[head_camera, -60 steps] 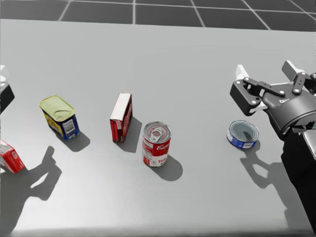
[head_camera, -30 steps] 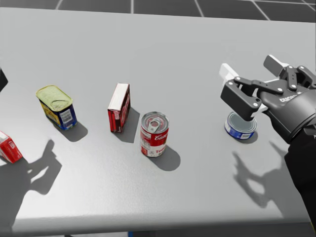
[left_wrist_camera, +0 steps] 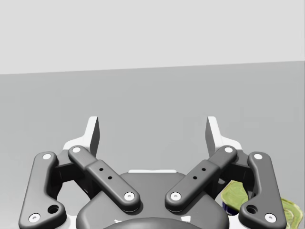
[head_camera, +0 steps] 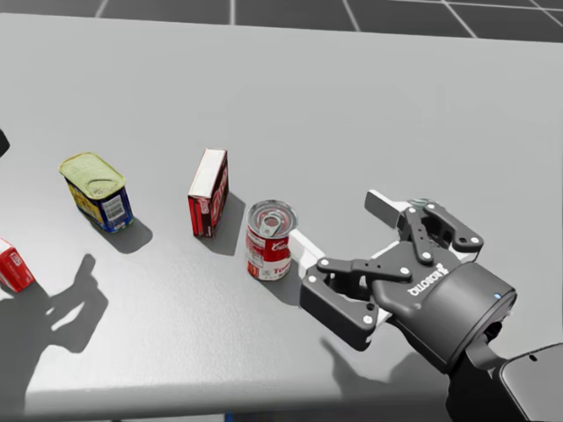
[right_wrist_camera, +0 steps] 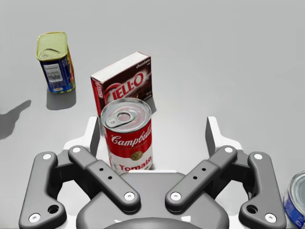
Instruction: Grasp the soup can and hold it up.
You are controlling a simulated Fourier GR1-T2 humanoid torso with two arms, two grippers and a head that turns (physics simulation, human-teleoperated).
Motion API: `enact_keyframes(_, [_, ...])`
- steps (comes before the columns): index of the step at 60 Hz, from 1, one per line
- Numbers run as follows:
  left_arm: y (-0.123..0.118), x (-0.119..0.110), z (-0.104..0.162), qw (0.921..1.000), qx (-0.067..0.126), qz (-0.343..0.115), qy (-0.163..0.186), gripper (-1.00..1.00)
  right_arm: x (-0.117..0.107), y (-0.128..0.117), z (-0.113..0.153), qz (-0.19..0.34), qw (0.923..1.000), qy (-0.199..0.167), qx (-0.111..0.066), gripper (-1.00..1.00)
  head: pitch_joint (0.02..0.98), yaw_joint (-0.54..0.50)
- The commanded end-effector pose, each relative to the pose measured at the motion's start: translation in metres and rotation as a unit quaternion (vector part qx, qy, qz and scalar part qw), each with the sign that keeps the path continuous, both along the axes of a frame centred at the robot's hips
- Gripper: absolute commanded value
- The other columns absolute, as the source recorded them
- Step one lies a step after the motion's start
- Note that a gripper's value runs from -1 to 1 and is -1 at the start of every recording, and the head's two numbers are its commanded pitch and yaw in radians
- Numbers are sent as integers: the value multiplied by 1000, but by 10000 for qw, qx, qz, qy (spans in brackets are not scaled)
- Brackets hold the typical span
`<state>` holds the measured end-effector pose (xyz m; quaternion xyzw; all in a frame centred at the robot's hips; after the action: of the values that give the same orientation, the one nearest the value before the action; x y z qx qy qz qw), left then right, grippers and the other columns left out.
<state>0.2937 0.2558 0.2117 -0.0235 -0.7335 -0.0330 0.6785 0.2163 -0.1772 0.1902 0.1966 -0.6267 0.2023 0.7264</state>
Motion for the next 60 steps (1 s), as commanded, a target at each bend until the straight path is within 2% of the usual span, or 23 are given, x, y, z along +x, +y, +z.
enact_keyframes(1, [-1,0,-1,10000,4,-11,18,-1000,-7,24,-24,227,9995,214,-102,-1000,841,-117])
enact_keyframes(15, [-2,-1,-1,10000,12,-3,17,-1000,7,43,-44,125,9987,428,-234,-1000,847,-119])
enact_keyframes(20, [-2,-1,-1,10000,6,-3,12,-1000,16,47,-51,-132,9979,463,-438,-1000,849,-119])
enact_keyframes(32, [-2,-1,0,10000,-2,-3,4,-1000,33,56,-62,-421,9954,402,-762,-1000,849,-120])
enact_keyframes(41, [-2,-1,0,10000,4,-9,2,-1000,43,62,-66,-451,9951,449,-753,-1000,843,-122])
enact_keyframes(49, [-3,-1,-1,10000,15,-11,10,-1000,46,65,-69,-458,9947,426,-815,-1000,815,-128])
enact_keyframes(51, [-3,-1,-1,10000,17,-10,13,-1000,45,64,-71,-482,9941,289,-925,-702,808,-129])
enact_keyframes(52, [-3,-1,-1,10000,17,-10,13,-1000,44,64,-72,-518,9938,230,-957,-195,804,-129])
enact_keyframes(53, [-3,-1,-1,10000,19,-9,13,-1000,43,63,-73,-486,9943,244,-915,595,794,-128])
enact_keyframes(54, [-3,-1,-1,10000,20,-9,14,-1000,42,62,-73,-469,9945,248,-901,938,789,-128])
enact_keyframes(55, [-3,-1,-1,10000,22,-11,14,-1000,42,61,-74,-394,9953,351,-812,1000,774,-127])
enact_keyframes(57, [-3,-1,-1,10000,27,-12,13,-1000,41,61,-74,-366,9956,426,-748,1000,749,-127])
enact_keyframes(60, [-4,-1,-2,10000,39,-1,3,-1000,41,59,-75,-354,9957,457,-724,1000,707,-127])
